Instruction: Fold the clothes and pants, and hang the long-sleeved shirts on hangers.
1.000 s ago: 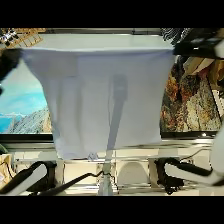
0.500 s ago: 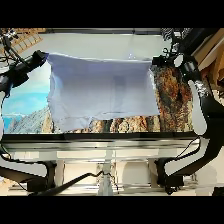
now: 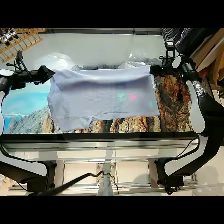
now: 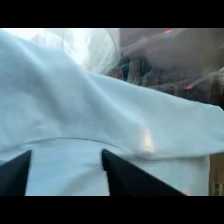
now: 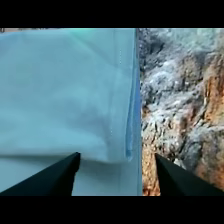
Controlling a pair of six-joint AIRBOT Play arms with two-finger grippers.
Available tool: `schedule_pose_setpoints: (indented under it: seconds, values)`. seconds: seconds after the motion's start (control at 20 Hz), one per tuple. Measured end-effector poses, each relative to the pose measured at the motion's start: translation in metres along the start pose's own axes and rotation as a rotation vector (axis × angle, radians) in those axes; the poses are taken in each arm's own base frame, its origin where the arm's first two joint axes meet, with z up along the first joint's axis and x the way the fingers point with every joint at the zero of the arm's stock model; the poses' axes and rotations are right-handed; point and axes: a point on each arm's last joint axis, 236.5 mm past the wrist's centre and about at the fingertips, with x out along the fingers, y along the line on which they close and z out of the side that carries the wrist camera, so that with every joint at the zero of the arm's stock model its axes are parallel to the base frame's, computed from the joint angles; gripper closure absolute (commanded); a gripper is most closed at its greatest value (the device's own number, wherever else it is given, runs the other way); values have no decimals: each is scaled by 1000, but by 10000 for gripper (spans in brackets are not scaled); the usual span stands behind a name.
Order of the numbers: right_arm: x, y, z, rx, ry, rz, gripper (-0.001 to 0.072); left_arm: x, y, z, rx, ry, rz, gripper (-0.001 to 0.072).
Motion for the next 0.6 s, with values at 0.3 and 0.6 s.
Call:
schedule_pose_setpoints:
  seconds: [0.3, 0.6]
  values:
    - [-20, -38, -106, 177, 325, 98, 170, -54, 46, -67, -42, 278, 142, 298]
    - [-59, -30, -203, 375, 432, 394, 178, -111, 53, -191, -122, 523, 205, 210]
